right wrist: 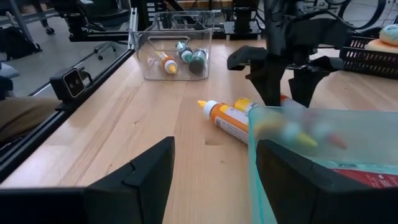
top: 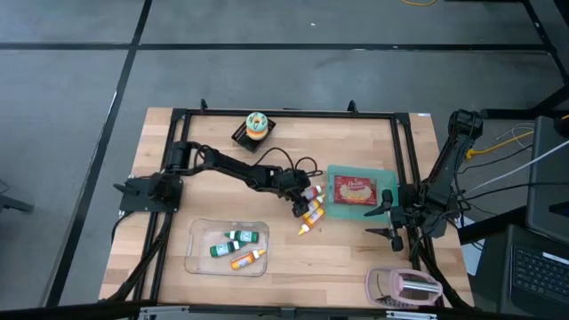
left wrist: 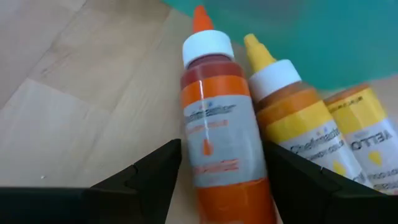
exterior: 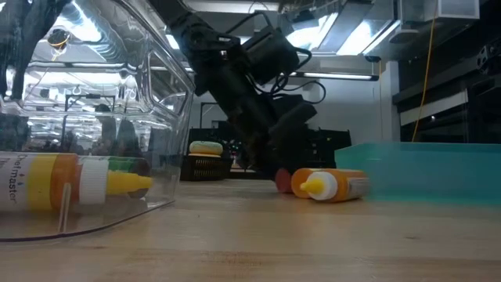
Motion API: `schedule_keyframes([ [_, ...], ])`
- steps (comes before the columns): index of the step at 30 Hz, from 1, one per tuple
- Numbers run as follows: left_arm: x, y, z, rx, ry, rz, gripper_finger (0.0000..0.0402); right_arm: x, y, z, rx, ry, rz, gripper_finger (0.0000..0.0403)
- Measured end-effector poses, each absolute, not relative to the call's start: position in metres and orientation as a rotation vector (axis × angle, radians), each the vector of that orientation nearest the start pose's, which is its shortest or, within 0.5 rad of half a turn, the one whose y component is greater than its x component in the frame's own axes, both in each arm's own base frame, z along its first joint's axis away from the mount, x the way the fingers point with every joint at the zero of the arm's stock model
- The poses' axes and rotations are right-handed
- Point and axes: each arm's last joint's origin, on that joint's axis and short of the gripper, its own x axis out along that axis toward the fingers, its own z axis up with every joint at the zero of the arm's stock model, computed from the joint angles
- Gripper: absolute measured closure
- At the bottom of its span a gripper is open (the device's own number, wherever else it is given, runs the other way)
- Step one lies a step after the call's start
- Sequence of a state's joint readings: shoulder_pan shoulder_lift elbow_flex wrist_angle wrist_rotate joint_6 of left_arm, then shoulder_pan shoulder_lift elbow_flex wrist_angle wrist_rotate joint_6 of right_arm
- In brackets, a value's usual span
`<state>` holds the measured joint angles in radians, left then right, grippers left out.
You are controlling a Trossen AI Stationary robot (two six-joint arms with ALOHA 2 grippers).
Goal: Pick & Place Food Item
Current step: Put the orange food coloring bottle into the transparent bin
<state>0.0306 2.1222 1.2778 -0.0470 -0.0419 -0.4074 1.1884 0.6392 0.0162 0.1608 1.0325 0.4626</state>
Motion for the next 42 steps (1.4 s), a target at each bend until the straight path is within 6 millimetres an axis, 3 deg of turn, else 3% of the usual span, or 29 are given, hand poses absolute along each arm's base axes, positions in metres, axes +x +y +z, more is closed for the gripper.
schedule_keyframes([
  [4, 0.426, 0.016, 0.108, -0.350, 0.872, 0.245, 0.0193, 0.066, 0.098, 0.130, 0.045, 0.234, 0.101, 0.0179],
  [11, 0.426, 0.014, 0.118, -0.257, 0.849, 0.235, 0.0292, 0.066, 0.098, 0.130, 0.046, 0.234, 0.102, 0.0179],
  [14, 0.421, 0.015, 0.129, -0.222, 0.859, 0.228, 0.0292, 0.066, 0.098, 0.130, 0.046, 0.234, 0.102, 0.0179],
  [20, 0.409, 0.015, 0.186, -0.157, 0.775, 0.204, 0.0292, 0.066, 0.099, 0.130, 0.052, 0.242, 0.117, 0.0179],
  [24, 0.387, 0.010, 0.218, -0.115, 0.815, 0.200, 0.0292, 0.066, 0.099, 0.129, 0.069, 0.252, 0.128, 0.0179],
  [27, 0.367, -0.004, 0.243, -0.090, 0.843, 0.165, 0.0293, 0.066, 0.099, 0.129, 0.072, 0.254, 0.133, 0.0179],
  [32, 0.326, -0.041, 0.267, -0.110, 0.988, 0.071, 0.0293, 0.066, 0.099, 0.129, 0.073, 0.257, 0.138, 0.0179],
  [36, 0.296, -0.081, 0.277, -0.148, 1.085, 0.033, 0.0293, 0.066, 0.099, 0.129, 0.074, 0.250, 0.125, 0.0179],
  [42, 0.266, -0.138, 0.286, -0.200, 1.080, -0.050, 0.0293, 0.066, 0.099, 0.130, 0.075, 0.246, 0.121, 0.0179],
])
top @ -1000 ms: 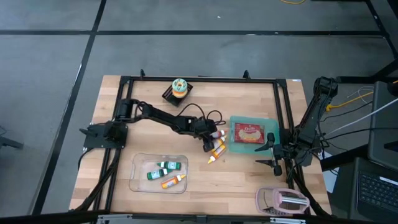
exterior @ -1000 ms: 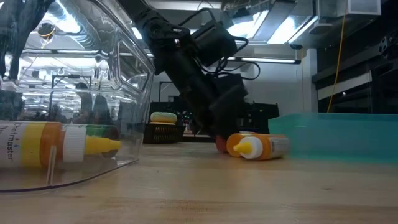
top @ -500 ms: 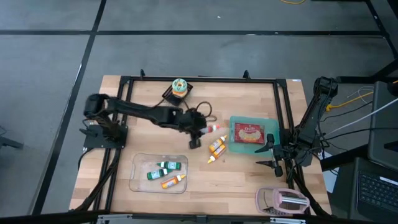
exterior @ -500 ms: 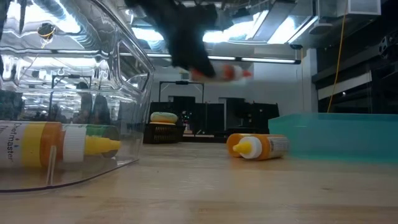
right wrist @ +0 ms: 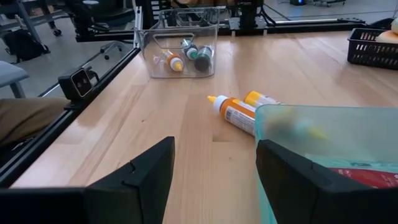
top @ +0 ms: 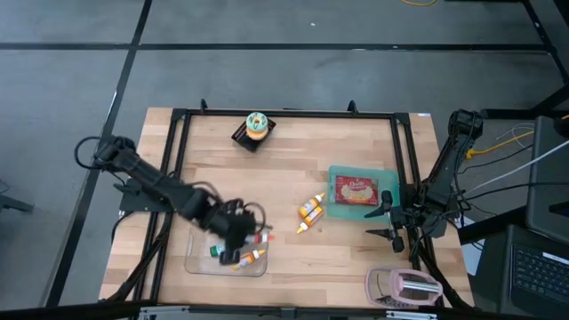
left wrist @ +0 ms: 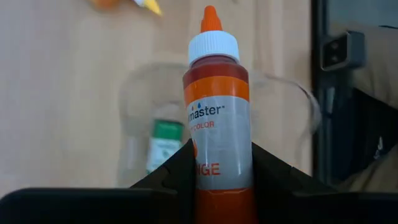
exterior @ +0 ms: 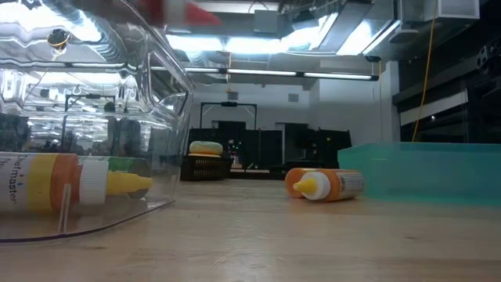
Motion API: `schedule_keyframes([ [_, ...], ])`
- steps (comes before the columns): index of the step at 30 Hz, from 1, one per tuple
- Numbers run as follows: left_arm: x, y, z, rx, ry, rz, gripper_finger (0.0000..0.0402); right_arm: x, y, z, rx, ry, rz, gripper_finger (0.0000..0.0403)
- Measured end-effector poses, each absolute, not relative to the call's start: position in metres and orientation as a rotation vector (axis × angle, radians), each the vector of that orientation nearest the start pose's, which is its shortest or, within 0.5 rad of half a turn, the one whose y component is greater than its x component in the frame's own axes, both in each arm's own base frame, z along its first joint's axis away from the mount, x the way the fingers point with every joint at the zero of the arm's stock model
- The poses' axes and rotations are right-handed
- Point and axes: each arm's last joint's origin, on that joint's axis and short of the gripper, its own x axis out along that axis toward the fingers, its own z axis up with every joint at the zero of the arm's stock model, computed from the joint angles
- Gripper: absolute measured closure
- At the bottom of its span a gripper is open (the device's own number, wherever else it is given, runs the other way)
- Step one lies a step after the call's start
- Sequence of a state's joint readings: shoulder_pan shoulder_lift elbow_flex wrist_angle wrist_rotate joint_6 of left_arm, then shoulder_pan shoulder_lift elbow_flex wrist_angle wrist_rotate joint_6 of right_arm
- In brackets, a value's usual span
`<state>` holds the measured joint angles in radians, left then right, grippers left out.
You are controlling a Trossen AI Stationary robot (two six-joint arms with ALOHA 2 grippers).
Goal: Pick & Place Food Item
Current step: Put the orange food coloring bottle into the transparent bin, then put the top yellow food coloring bottle into the transparent bin
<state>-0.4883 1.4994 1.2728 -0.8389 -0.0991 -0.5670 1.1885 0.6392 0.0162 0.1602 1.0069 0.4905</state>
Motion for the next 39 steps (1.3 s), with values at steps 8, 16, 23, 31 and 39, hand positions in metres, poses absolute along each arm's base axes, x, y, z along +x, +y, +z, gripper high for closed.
schedule_keyframes([
  [8, 0.241, -0.181, 0.267, -0.234, 1.132, -0.001, 0.0293, 0.066, 0.099, 0.130, 0.071, 0.244, 0.118, 0.0179],
  [16, 0.222, -0.183, 0.224, -0.254, 1.230, 0.114, 0.0265, 0.066, 0.099, 0.130, 0.070, 0.243, 0.115, 0.0179],
  [23, 0.222, -0.184, 0.220, -0.253, 1.177, 0.110, 0.0225, 0.066, 0.099, 0.130, 0.069, 0.244, 0.115, 0.0179],
  [31, 0.224, -0.186, 0.231, -0.238, 1.060, 0.078, 0.0169, 0.066, 0.099, 0.130, 0.070, 0.244, 0.115, 0.0179],
  [39, 0.256, -0.164, 0.246, -0.130, 0.787, 0.137, 0.0159, 0.066, 0.098, 0.130, 0.069, 0.237, 0.103, 0.0179],
])
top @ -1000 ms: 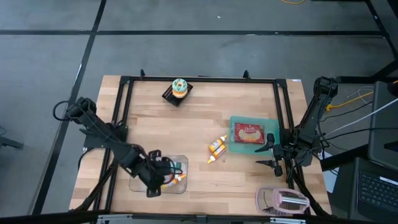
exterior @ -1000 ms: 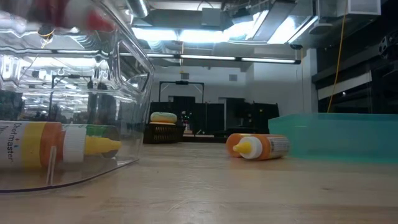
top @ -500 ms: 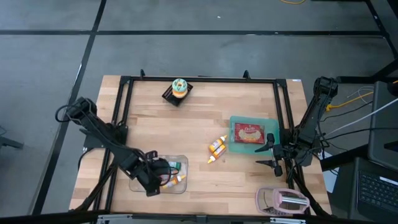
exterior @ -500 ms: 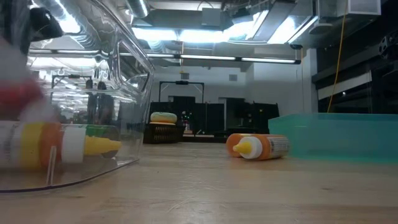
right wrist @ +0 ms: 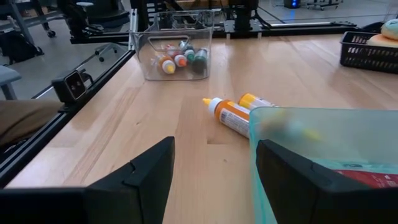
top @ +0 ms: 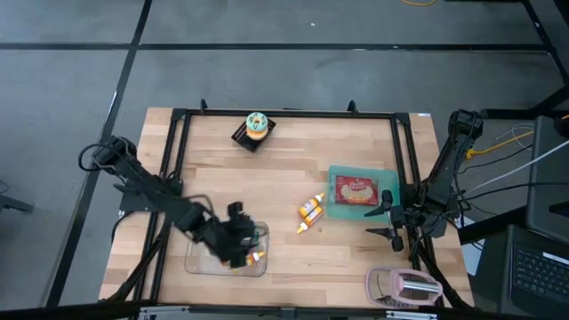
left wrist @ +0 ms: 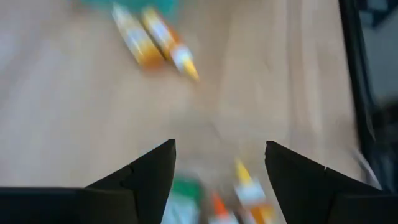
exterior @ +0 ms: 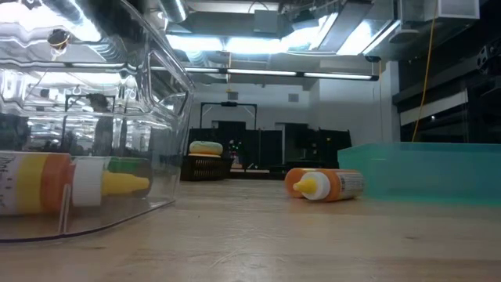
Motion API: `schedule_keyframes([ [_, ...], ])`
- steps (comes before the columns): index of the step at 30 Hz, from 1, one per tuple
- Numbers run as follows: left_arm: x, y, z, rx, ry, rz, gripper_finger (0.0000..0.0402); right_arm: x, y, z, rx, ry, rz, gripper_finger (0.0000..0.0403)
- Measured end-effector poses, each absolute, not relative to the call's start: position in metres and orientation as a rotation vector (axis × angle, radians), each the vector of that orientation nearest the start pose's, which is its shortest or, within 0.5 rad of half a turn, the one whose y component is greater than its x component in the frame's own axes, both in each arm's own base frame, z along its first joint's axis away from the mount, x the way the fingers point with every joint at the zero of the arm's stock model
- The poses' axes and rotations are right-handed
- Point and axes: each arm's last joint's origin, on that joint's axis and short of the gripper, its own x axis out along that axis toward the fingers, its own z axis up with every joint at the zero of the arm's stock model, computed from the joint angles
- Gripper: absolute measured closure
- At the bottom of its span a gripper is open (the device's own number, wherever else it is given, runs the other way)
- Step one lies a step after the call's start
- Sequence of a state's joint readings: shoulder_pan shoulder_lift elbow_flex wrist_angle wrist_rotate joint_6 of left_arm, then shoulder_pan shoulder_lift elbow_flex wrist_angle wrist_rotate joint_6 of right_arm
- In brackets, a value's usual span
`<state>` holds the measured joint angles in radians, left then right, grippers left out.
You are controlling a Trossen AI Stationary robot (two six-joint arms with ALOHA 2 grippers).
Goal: Pick & Place Food Item
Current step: Put the top yellow food coloring bottle into the transparent bin
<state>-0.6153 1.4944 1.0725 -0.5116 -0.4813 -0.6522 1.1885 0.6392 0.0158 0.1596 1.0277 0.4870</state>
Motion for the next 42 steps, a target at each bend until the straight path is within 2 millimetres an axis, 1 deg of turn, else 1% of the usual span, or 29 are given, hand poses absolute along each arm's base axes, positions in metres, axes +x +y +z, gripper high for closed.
schedule_keyframes([
  [4, 0.284, -0.138, 0.257, -0.092, 0.644, 0.170, 0.0158, 0.066, 0.098, 0.130, 0.069, 0.235, 0.098, 0.0179],
  [8, 0.308, -0.101, 0.263, -0.125, 0.572, 0.195, 0.0159, 0.066, 0.098, 0.130, 0.067, 0.236, 0.098, 0.0179],
  [11, 0.324, -0.076, 0.255, -0.155, 0.582, 0.199, 0.0160, 0.066, 0.098, 0.130, 0.067, 0.236, 0.098, 0.0179],
  [14, 0.344, -0.062, 0.241, -0.187, 0.574, 0.149, 0.0160, 0.066, 0.098, 0.130, 0.068, 0.237, 0.098, 0.0179],
  [19, 0.380, -0.058, 0.214, -0.239, 0.477, -0.005, 0.0160, 0.066, 0.098, 0.129, 0.068, 0.237, 0.098, 0.0179],
  [21, 0.392, -0.055, 0.202, -0.238, 0.507, 0.008, 0.0160, 0.066, 0.098, 0.129, 0.068, 0.237, 0.097, 0.0179],
  [23, 0.403, -0.049, 0.188, -0.225, 0.573, 0.065, 0.0160, 0.066, 0.098, 0.130, 0.068, 0.237, 0.098, 0.0179],
  [26, 0.417, -0.041, 0.166, -0.217, 0.662, 0.108, 0.0160, 0.066, 0.098, 0.129, 0.068, 0.237, 0.098, 0.0179],
  [28, 0.425, -0.038, 0.156, -0.224, 0.695, 0.126, 0.0160, 0.066, 0.098, 0.129, 0.068, 0.237, 0.098, 0.0179],
  [31, 0.434, -0.036, 0.147, -0.218, 0.725, 0.164, 0.0160, 0.066, 0.098, 0.129, 0.068, 0.237, 0.097, 0.0179],
  [33, 0.436, -0.034, 0.142, -0.203, 0.770, 0.203, 0.0160, 0.066, 0.098, 0.129, 0.067, 0.238, 0.098, 0.0179],
  [36, 0.438, -0.030, 0.141, -0.187, 0.801, 0.265, 0.0160, 0.066, 0.098, 0.129, 0.066, 0.238, 0.098, 0.0179],
  [42, 0.435, -0.020, 0.137, -0.195, 0.848, 0.321, 0.0160, 0.066, 0.098, 0.129, 0.067, 0.238, 0.098, 0.0179],
])
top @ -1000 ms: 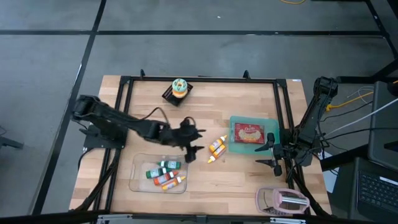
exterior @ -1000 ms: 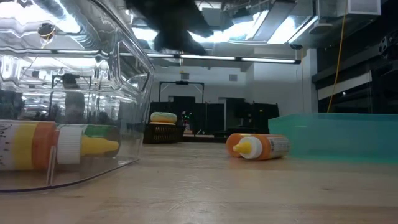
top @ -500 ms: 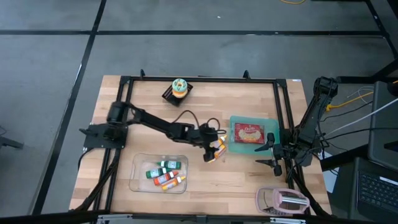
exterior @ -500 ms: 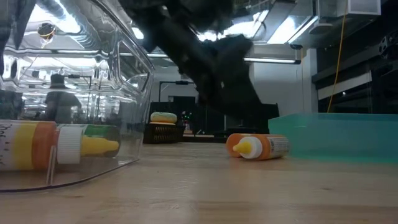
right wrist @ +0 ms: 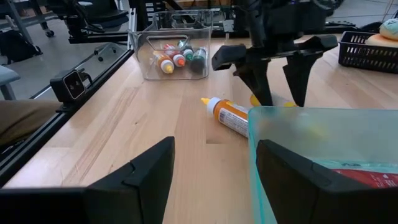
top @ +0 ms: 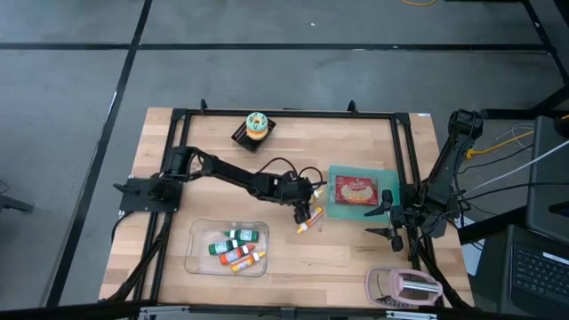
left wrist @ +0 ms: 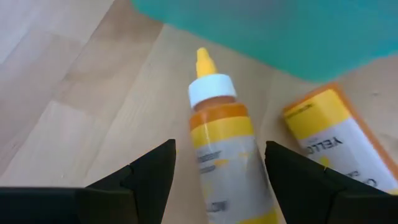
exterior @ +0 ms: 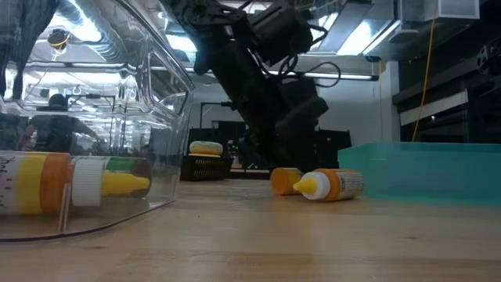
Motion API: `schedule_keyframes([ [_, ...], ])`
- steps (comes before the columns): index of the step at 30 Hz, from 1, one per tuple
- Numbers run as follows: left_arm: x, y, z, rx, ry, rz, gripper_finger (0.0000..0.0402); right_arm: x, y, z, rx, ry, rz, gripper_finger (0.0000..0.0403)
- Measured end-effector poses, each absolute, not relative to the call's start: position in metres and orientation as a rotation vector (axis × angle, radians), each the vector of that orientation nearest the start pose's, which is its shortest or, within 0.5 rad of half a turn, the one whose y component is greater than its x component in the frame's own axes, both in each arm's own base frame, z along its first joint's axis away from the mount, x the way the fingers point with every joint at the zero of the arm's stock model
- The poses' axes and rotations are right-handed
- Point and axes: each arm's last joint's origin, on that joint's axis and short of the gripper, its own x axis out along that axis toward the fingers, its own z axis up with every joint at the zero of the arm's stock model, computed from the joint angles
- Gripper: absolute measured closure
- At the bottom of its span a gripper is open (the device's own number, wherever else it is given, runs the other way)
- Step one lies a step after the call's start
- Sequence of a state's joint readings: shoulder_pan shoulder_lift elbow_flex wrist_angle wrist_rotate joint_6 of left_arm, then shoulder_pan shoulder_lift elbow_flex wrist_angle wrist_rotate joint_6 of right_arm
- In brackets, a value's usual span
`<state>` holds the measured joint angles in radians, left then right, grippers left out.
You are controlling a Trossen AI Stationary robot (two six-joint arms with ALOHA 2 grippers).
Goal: Pick & Place Food Item
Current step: Put the top yellow food coloring bottle into the transparent bin
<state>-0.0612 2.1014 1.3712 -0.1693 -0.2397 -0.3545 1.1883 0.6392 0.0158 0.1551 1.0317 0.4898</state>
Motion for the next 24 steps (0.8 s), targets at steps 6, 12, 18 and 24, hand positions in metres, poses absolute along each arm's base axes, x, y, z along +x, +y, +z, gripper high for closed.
schedule_keyframes([
  [6, 0.433, -0.015, 0.123, -0.239, 0.920, 0.319, 0.0162, 0.066, 0.098, 0.129, 0.067, 0.238, 0.098, 0.0179],
  [12, 0.435, -0.013, 0.106, -0.227, 0.961, 0.317, 0.0177, 0.066, 0.098, 0.129, 0.067, 0.238, 0.098, 0.0179],
  [18, 0.435, -0.018, 0.122, -0.150, 0.912, 0.273, 0.0260, 0.066, 0.098, 0.129, 0.064, 0.239, 0.098, 0.0179],
  [24, 0.427, -0.021, 0.182, -0.124, 0.792, 0.185, 0.0306, 0.066, 0.098, 0.129, 0.070, 0.243, 0.102, 0.0179],
])
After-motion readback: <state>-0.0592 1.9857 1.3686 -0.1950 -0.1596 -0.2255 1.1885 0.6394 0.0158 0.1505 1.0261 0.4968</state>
